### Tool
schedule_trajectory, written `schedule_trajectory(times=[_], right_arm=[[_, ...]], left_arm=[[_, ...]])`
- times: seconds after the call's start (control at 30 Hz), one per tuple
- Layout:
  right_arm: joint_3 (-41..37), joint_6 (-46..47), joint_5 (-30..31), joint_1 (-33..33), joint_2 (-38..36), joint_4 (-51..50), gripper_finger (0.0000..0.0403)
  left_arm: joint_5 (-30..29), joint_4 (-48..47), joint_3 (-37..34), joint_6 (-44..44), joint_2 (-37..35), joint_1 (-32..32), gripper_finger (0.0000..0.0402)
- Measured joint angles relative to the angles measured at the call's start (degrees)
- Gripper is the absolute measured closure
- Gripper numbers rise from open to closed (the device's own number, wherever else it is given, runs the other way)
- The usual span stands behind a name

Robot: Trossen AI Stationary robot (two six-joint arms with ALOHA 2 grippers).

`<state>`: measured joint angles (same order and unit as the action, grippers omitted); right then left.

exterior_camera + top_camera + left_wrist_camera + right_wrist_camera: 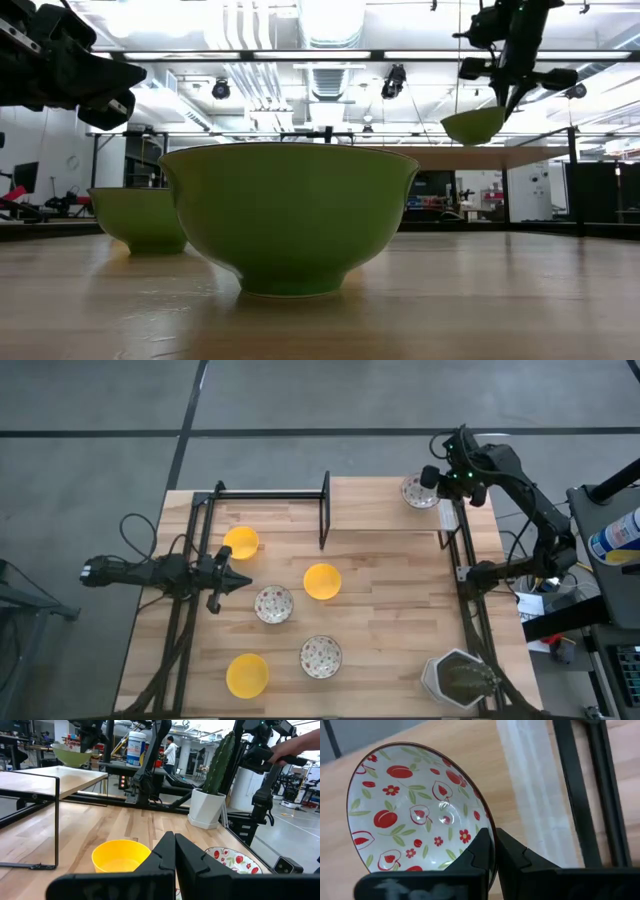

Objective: Pick & Place Mini bowls
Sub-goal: Put the right white patterned bowl on the shelf

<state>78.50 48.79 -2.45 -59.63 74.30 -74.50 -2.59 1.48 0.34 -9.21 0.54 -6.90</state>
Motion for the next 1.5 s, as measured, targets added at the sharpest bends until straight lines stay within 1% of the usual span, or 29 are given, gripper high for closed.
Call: schedule_trajectory(times=[0.17, 0.3, 0.5, 0.63, 0.8, 0.97, 1.1, 1.27, 1.5], right_arm=[[-0.73, 5.51, 1.39, 2.0, -0.44, -0.09, 0.039], [-2.78, 11.57, 4.62, 3.84, -2.17, -0.06, 0.039], [-7.29, 23.44, 9.96, 7.0, -8.34, 1.58, 0.039], [-10.61, 30.62, 10.73, 8.02, -12.63, 2.88, 0.039], [-15.8, 39.09, 10.78, 10.38, -16.34, 3.54, 0.039], [-20.88, 43.14, 11.49, 11.22, -18.93, 8.19, 0.039], [-23.52, 44.61, 11.27, 11.3, -20.11, 11.39, 0.039], [-24.1, 45.51, 11.75, 11.27, -20.48, 11.48, 0.039], [-22.11, 43.99, 13.74, 11.16, -20.09, 10.18, 0.0382]], left_arm=[[0.0, 0.0, 0.0, 0.0, 0.0, 0.01, 0.0401], [0.0, 0.0, 0.0, 0.0, 0.0, 0.0, 0.0401], [0.0, 0.0, 0.0, 0.0, 0.0, 0.0, 0.0401], [0.0, 0.0, 0.0, 0.0, 0.0, 0.01, 0.0401], [0.0, 0.0, 0.0, 0.0, 0.0, 0.0, 0.0401], [0.0, 0.0, 0.0, 0.0, -0.02, 0.0, 0.0401], [0.0, 0.0, 0.0, 0.0, 0.0, 0.02, 0.0401], [0.0, 0.0, 0.0, 0.0, -0.02, 0.01, 0.0401], [0.0, 0.0, 0.0, 0.0, 0.0, 0.02, 0.0401]])
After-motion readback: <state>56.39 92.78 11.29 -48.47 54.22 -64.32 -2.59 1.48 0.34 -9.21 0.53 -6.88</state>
